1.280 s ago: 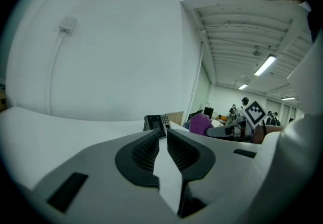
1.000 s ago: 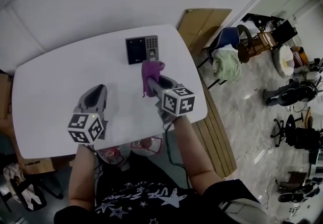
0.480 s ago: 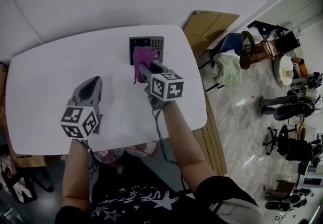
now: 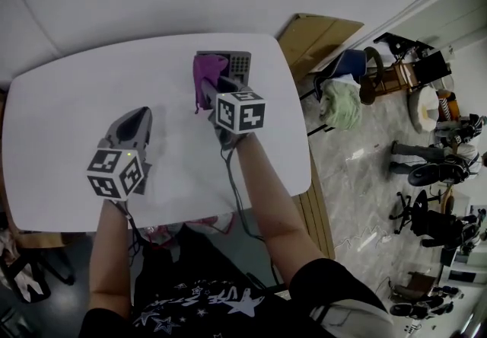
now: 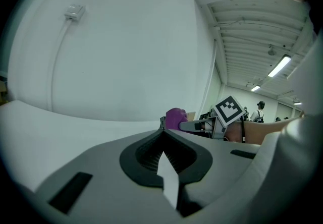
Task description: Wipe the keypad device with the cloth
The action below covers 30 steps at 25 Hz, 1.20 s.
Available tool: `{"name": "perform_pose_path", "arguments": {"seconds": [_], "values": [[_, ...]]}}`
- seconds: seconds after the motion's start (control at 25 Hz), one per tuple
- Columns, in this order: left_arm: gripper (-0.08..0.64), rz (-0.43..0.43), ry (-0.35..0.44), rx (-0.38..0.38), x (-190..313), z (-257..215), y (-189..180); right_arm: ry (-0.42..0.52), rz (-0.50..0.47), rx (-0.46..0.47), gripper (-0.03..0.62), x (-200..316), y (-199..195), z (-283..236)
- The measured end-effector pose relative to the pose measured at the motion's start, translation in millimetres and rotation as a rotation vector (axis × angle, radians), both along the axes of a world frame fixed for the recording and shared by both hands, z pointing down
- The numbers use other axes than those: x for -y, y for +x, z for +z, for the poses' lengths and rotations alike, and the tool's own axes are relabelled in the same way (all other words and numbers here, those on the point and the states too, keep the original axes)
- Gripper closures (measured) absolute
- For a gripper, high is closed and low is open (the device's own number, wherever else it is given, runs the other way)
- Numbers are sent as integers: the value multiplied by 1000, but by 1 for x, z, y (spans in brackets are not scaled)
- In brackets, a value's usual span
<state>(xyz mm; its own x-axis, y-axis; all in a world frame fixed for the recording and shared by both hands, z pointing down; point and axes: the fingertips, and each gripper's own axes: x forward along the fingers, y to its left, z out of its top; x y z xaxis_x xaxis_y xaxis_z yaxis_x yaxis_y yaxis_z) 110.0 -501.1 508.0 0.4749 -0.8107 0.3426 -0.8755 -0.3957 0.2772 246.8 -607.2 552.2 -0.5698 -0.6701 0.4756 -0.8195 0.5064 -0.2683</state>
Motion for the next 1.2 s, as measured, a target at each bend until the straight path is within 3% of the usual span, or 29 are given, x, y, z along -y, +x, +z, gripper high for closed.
{"name": "perform_pose_path", "arguments": {"seconds": [0.52,1.2], "values": [[552,-14,-31,-7,4,9,-14,-35,37,-33,494,16,12,24],[552,47,-59,-1,8,9,29,-56,144,-33,494,27,83,23]]}}
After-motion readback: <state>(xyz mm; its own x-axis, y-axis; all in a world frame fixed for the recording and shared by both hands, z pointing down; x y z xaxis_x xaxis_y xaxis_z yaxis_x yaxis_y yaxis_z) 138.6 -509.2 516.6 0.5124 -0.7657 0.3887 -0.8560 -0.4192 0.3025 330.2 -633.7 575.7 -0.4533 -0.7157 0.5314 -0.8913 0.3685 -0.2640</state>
